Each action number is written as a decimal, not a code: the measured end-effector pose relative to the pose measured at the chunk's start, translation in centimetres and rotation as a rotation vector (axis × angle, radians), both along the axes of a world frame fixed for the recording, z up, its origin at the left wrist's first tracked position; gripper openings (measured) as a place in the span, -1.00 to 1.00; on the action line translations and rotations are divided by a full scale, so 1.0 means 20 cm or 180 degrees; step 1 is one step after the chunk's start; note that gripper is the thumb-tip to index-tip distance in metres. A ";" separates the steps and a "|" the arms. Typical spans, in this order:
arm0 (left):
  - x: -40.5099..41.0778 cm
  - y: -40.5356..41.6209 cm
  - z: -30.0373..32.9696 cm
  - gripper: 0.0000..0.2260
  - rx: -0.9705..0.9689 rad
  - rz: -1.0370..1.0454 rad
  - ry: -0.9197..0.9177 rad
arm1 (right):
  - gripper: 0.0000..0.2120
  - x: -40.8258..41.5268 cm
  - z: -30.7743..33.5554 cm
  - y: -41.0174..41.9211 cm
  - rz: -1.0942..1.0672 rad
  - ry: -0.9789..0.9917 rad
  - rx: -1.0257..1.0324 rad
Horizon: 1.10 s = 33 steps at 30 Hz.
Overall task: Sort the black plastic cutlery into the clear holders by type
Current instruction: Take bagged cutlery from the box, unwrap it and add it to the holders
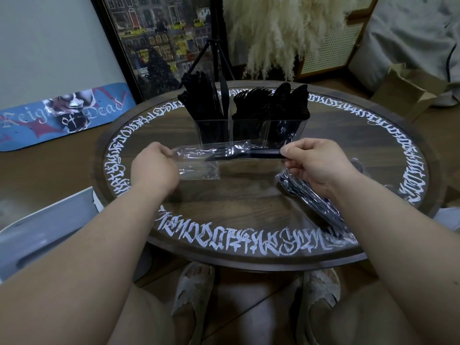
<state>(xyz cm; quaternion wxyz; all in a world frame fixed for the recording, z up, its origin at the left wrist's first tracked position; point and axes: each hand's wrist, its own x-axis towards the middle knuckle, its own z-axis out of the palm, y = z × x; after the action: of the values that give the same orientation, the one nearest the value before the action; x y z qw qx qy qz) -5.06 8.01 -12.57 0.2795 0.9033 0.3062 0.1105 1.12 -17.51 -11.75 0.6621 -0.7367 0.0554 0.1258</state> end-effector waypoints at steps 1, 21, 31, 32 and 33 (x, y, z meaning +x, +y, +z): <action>-0.01 0.00 0.01 -0.84 0.0161 0.0057 0.0029 | -0.88 0.00 0.00 -0.01 -0.0029 0.0030 -0.0010; 0.01 -0.28 -0.03 -0.65 0.0767 -0.1568 0.0666 | -0.86 -0.09 0.07 -0.20 -0.0467 -0.0138 0.0340; 0.09 -0.46 0.00 -0.68 -0.2577 -0.0624 -0.0331 | -0.84 -0.17 0.04 -0.11 0.1167 -0.0702 -0.1152; 0.09 -0.46 0.01 -0.69 -0.2629 -0.0557 -0.0330 | -0.83 -0.17 0.04 -0.09 0.1199 -0.0795 -0.1167; 0.09 -0.45 0.01 -0.66 -0.2714 -0.0476 -0.0302 | -0.81 -0.16 0.03 -0.08 0.1133 -0.0877 -0.1107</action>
<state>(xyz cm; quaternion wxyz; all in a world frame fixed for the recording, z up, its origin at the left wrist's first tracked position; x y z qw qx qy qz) -3.32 -1.08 -12.43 0.6485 0.7207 0.2450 -0.0051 -2.10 -19.06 -11.13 0.4945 -0.8476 -0.1445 0.1272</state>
